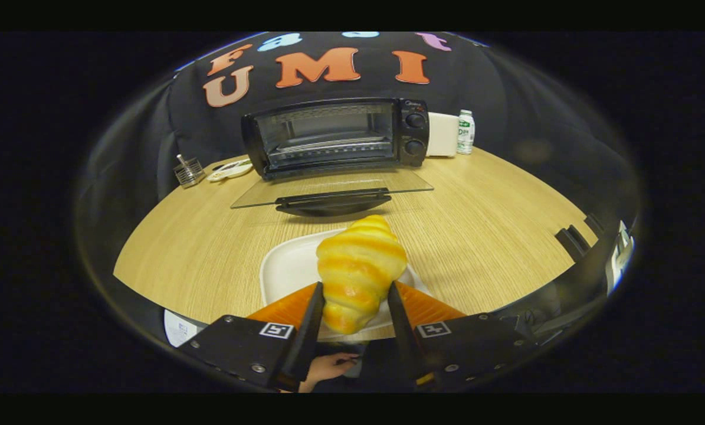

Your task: Open the toaster oven, put the food inside, and close the toaster oven door.

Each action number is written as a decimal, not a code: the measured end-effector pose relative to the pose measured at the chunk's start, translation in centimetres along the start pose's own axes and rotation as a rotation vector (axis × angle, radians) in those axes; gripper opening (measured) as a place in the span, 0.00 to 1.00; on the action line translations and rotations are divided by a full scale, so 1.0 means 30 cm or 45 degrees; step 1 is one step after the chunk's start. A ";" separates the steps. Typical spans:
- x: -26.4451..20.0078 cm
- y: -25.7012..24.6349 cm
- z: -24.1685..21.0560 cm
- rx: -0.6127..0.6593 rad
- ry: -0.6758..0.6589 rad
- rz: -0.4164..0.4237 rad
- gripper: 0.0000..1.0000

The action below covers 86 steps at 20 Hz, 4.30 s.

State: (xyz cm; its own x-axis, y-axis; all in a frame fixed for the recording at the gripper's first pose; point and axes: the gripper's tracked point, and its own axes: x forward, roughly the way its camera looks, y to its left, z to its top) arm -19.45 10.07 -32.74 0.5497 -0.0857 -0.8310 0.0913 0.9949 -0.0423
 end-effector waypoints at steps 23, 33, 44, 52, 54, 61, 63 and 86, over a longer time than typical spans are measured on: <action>-0.078 0.042 0.444 0.557 -0.253 0.597 0.37; 0.097 0.172 0.672 0.888 -0.258 0.915 0.36; 0.350 0.209 0.860 0.896 -0.294 0.729 0.36; 0.446 0.245 0.917 0.857 -0.300 0.658 0.36; 0.465 0.248 0.949 0.856 -0.315 0.642 0.36; 0.541 0.277 0.945 0.784 -0.300 0.576 0.36; 0.532 0.269 0.946 0.766 -0.317 0.550 0.36; 0.564 0.235 0.983 0.565 -0.391 0.391 0.68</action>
State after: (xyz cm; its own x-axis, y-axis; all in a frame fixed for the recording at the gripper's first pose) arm 14.96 14.09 -30.74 0.8137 0.1241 -0.5679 0.1913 0.8653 0.4632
